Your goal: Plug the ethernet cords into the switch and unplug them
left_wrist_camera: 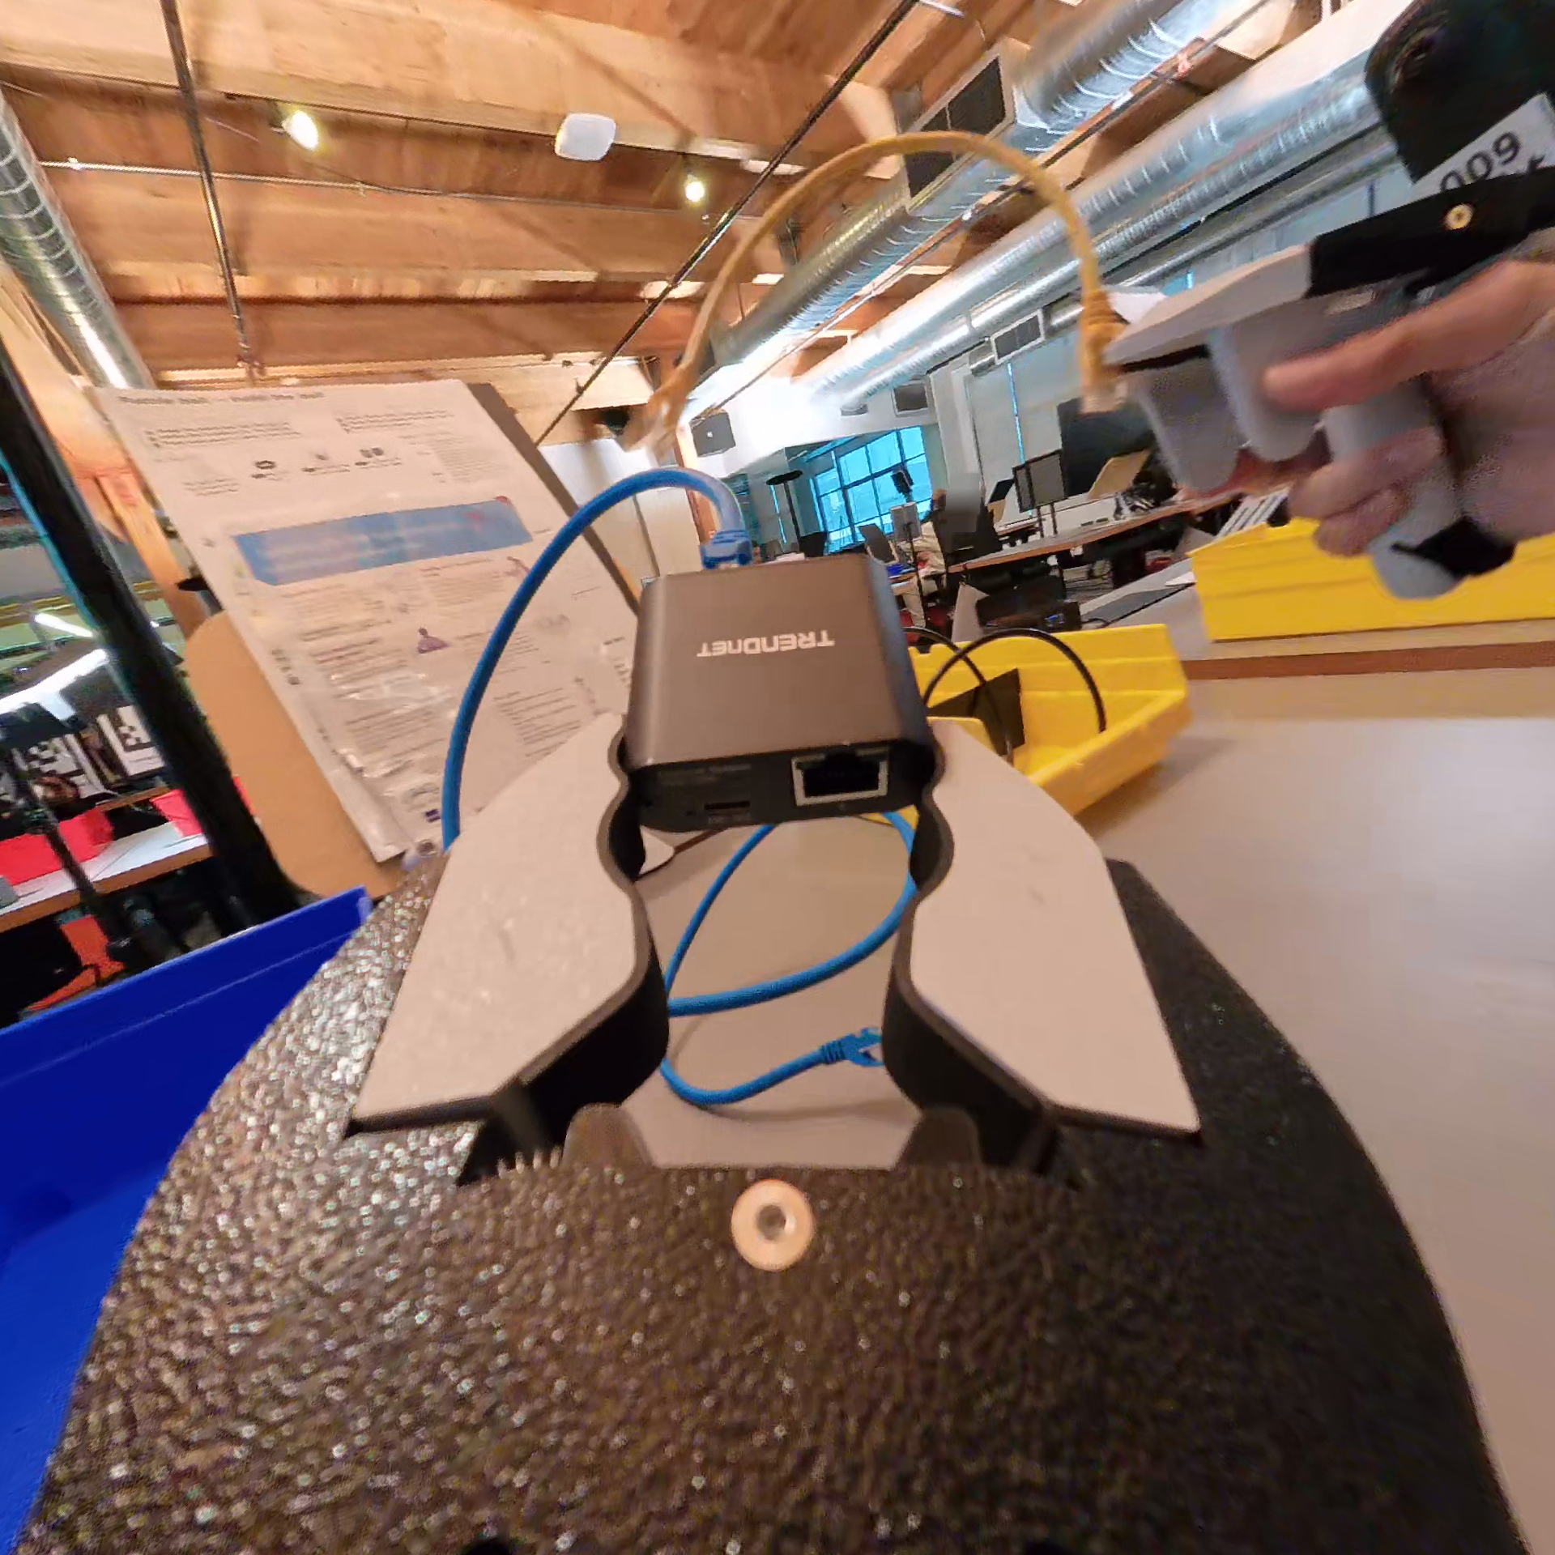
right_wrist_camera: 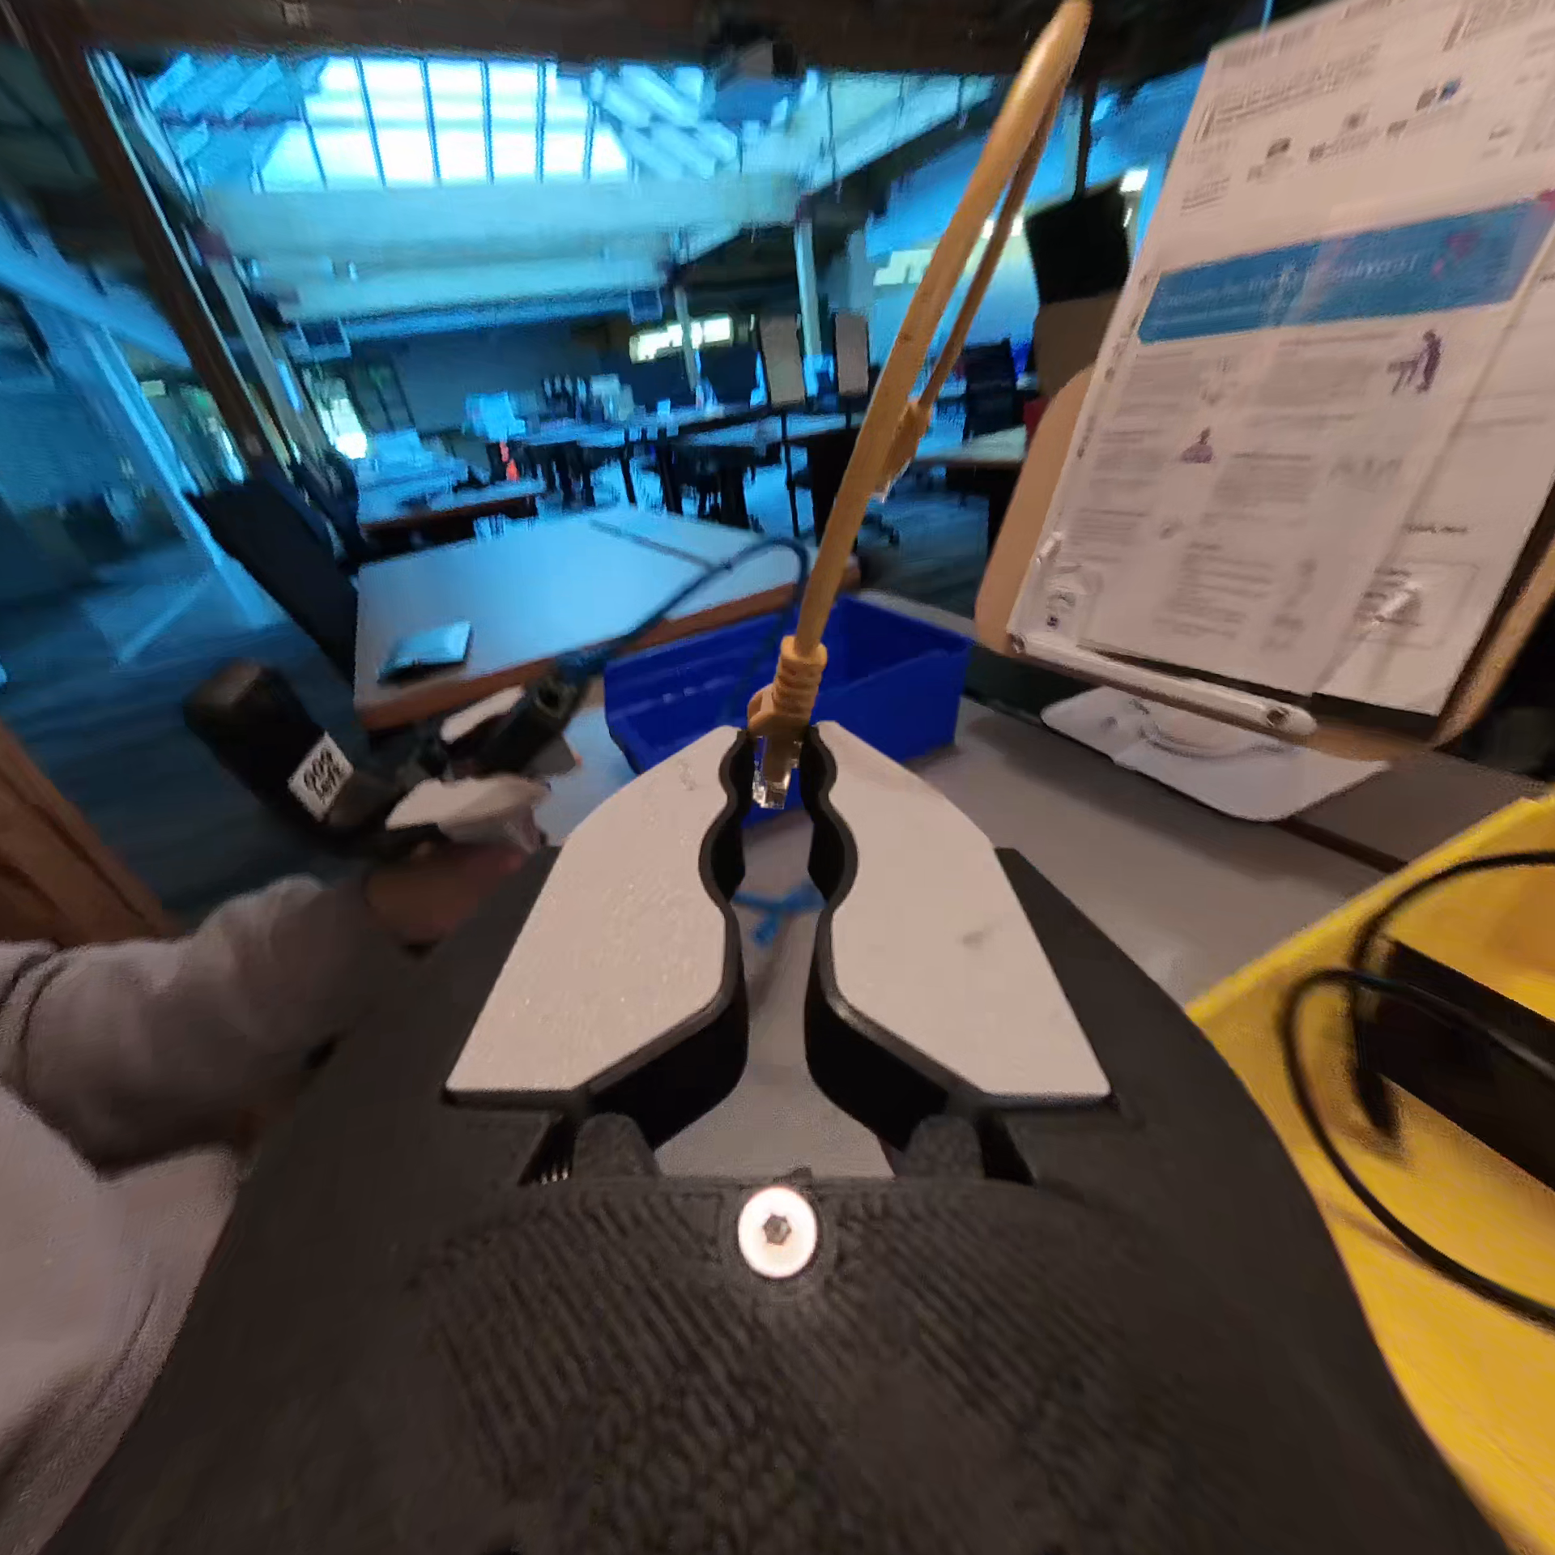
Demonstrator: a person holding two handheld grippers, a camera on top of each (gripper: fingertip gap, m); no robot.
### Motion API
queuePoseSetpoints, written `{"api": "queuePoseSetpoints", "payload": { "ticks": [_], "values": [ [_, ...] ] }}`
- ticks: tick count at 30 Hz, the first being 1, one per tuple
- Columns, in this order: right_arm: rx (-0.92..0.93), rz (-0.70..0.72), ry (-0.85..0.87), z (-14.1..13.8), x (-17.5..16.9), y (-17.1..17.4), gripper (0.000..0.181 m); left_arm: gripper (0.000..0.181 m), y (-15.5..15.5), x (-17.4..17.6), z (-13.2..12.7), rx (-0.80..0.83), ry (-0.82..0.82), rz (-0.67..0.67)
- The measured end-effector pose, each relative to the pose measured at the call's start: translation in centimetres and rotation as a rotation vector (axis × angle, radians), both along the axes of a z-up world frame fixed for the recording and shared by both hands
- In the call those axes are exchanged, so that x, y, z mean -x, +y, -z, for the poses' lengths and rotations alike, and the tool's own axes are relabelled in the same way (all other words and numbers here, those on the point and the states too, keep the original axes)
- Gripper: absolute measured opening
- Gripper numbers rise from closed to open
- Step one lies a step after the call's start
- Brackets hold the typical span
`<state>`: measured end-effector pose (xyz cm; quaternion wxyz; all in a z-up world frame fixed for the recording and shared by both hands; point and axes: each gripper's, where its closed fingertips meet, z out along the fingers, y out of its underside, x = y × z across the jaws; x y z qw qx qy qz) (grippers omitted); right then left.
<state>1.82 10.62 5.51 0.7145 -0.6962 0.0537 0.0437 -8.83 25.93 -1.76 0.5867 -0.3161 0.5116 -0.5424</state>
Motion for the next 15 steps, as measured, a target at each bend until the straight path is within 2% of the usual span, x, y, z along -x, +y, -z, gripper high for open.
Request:
{"api": "queuePoseSetpoints", "payload": {
  "ticks": [2,3,4,5,6,8,9,12,15],
  "values": [
    [0.082,-0.023,0.003,0.3,-2.3,-2.1,0.012,0.061,1.3,0.3,-0.2,-0.003,-0.008,-0.037],
    [0.143,-0.079,0.006,0.9,-2.9,-3.1,0.012,0.061,1.7,0.3,0.0,0.000,-0.001,-0.040],
    [0.193,-0.039,-0.001,1.6,-4.7,-4.1,0.012,0.061,2.0,0.3,0.1,0.005,0.005,-0.043],
    [0.274,-0.019,-0.021,2.9,-6.2,-5.3,0.012,0.061,2.2,0.3,0.3,0.009,0.011,-0.045],
    [0.377,-0.062,-0.016,4.6,-6.9,-6.5,0.012,0.061,2.4,0.2,0.5,0.009,0.017,-0.046],
    [0.458,0.105,0.018,6.6,-10.9,-8.3,0.012,0.061,2.5,0.1,0.8,0.010,0.029,-0.048],
    [0.508,0.118,0.043,7.8,-11.7,-9.0,0.011,0.061,2.4,0.0,1.0,0.009,0.035,-0.043],
    [0.497,0.182,0.140,10.1,-13.8,-9.6,0.012,0.061,2.0,-0.3,1.5,0.010,0.051,-0.025],
    [0.637,0.349,0.159,14.2,-16.9,-10.5,0.012,0.061,1.5,-0.6,2.0,0.010,0.064,-0.012]
  ]
}}
